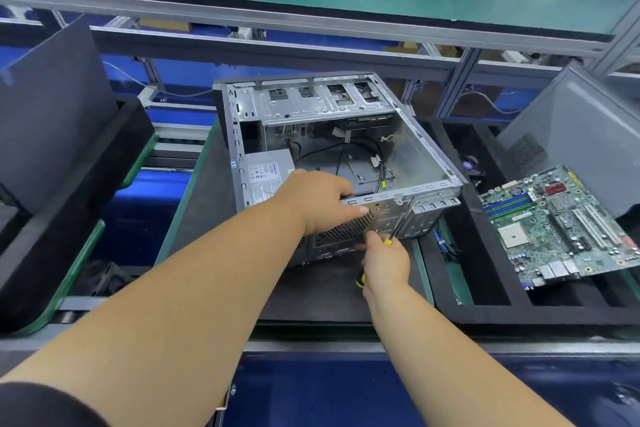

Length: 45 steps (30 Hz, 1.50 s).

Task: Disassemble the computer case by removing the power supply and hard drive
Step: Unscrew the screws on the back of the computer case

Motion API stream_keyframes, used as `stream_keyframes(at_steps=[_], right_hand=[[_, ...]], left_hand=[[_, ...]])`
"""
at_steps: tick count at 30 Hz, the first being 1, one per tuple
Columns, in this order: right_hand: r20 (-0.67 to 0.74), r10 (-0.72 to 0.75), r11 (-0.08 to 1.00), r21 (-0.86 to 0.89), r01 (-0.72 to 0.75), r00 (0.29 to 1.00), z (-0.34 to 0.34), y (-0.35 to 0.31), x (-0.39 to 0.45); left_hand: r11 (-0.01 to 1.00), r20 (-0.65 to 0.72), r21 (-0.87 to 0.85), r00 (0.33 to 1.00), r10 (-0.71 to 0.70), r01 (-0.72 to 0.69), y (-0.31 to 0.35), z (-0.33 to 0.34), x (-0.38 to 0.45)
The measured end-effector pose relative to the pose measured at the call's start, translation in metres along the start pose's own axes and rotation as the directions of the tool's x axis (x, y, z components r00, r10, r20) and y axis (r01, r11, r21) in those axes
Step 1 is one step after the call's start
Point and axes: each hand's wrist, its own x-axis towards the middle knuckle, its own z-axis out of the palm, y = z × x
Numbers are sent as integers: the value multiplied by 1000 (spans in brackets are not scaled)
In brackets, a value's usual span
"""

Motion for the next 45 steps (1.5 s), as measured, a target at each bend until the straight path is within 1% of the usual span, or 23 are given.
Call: stream_keyframes(at_steps=[3, 7, 9, 13, 15, 17, 21, 25, 29, 31, 35, 38, 41, 45], right_hand=[[0, 9, 1000, 15, -9, 1000, 0, 1, 1], [-36, -91, 996, -26, 91, 995, -1, 4, -2], [-38, -145, 987, -75, 142, 989, -2, 4, -2], [-32, -274, 933, -253, 257, 961, -6, 3, 0], [-23, -321, 908, -290, 301, 947, -8, 2, 0], [-14, -338, 900, -297, 318, 941, -8, 1, 1], [-1, -243, 945, -227, 236, 970, -5, 3, 3], [19, -132, 986, -100, 134, 991, -7, 8, 0], [31, -24, 1000, 9, 23, 999, -5, 6, 0], [31, -1, 999, 37, 0, 1000, -3, 4, 1], [53, 42, 998, 39, -45, 998, -2, 3, 2], [61, 41, 998, 36, -43, 997, -2, 2, 4], [50, 7, 1000, 25, -9, 999, -2, 2, 5], [6, -86, 996, -5, 86, 996, -4, 5, 4]], left_hand=[[1000, 3, -14, 1000, 4, -4, 1, 0, 0], [1000, 11, -8, 1000, 9, -9, 1, -1, 1], [1000, 12, -10, 1000, 5, -5, 0, -2, 1], [1000, 16, -5, 1000, 6, -6, 2, -3, -1], [1000, 14, -5, 1000, 9, -9, 3, -3, -1], [1000, 12, -1, 1000, 7, -7, 3, -3, 0], [1000, 10, -3, 1000, 1, -1, 3, -4, -1], [1000, 21, -9, 1000, 2, -2, 3, -4, -2], [1000, 26, -14, 1000, 10, -9, 3, -5, -1], [1000, 20, -13, 1000, 9, -9, 4, -5, -1], [1000, 16, -14, 1000, 13, -12, 4, -6, -2], [1000, 12, -14, 1000, 11, -11, 5, -6, -2], [1000, 6, -9, 1000, 11, -11, 5, -6, -3], [1000, -1, -12, 1000, 11, -11, 4, -5, -3]])
